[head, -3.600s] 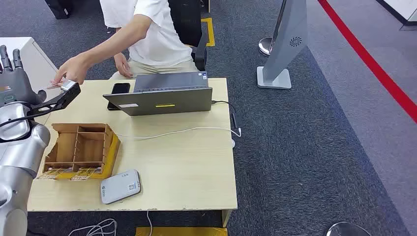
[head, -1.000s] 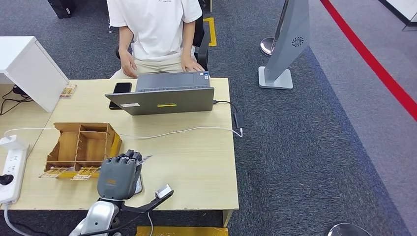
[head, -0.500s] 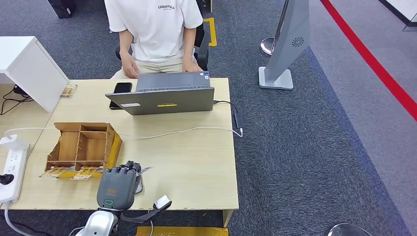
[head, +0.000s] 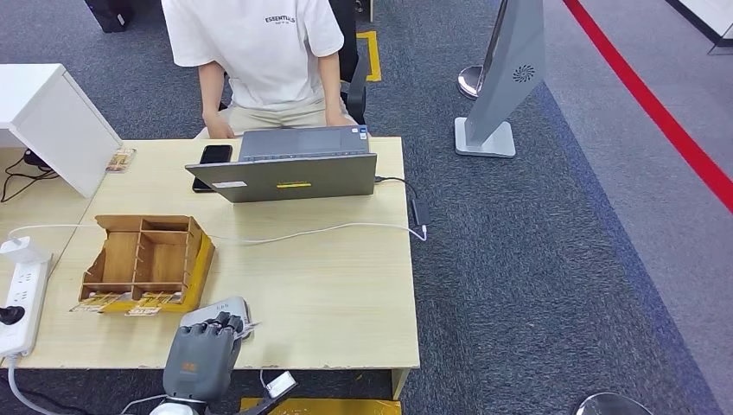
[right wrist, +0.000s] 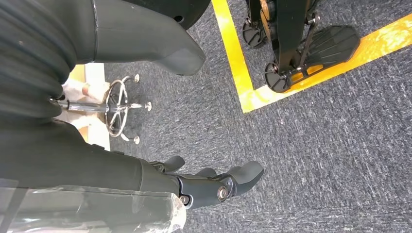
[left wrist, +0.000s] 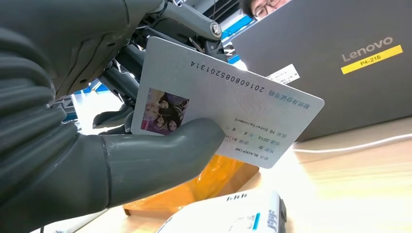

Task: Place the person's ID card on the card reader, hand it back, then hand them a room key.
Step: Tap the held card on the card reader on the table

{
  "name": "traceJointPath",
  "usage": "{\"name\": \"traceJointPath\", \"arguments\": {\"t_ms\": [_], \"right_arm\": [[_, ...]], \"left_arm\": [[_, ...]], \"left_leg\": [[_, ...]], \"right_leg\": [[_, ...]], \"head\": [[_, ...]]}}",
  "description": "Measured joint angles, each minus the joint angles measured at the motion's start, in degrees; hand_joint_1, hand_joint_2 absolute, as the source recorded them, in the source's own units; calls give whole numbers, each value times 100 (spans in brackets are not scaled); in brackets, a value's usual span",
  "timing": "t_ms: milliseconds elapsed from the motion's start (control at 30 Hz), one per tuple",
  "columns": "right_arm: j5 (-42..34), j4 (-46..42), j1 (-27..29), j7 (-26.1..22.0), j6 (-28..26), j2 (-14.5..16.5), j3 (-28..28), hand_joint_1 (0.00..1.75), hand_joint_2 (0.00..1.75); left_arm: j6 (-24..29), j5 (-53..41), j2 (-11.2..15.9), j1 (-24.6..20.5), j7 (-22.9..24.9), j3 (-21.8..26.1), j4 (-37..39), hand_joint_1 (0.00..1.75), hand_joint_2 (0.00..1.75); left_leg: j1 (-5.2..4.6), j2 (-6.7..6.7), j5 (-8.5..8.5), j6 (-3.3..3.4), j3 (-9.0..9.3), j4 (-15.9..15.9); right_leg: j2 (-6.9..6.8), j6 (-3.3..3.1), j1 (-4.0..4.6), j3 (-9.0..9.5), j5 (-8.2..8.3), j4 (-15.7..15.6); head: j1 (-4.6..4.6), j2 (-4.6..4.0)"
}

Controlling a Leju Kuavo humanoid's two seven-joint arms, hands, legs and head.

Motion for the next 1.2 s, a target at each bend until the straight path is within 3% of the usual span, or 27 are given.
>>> {"name": "traceJointPath", "arguments": {"t_ms": [367, 633, 1200], "right_arm": [[66, 0, 2, -16, 0, 2, -5, 0, 175], [109, 0, 2, -4, 2, 2, -5, 0, 175], [256, 0, 2, 47, 26, 2, -5, 0, 175]], "left_arm": [[-42, 2, -90, 337, -250, 456, -73, 175, 175], [-61, 2, -131, 389, -190, 584, -75, 175, 175], [-193, 2, -350, 353, -325, 1417, 18, 175, 175]], "left_leg": [[0, 0, 1, 0, 2, 0], [0, -1, 1, 0, 1, 0], [0, -1, 1, 0, 4, 0]], "right_leg": [[0, 0, 0, 1, 0, 0], [0, 0, 0, 1, 0, 0], [0, 0, 0, 1, 0, 0]], "head": [[-1, 0], [0, 0], [0, 0]]}}
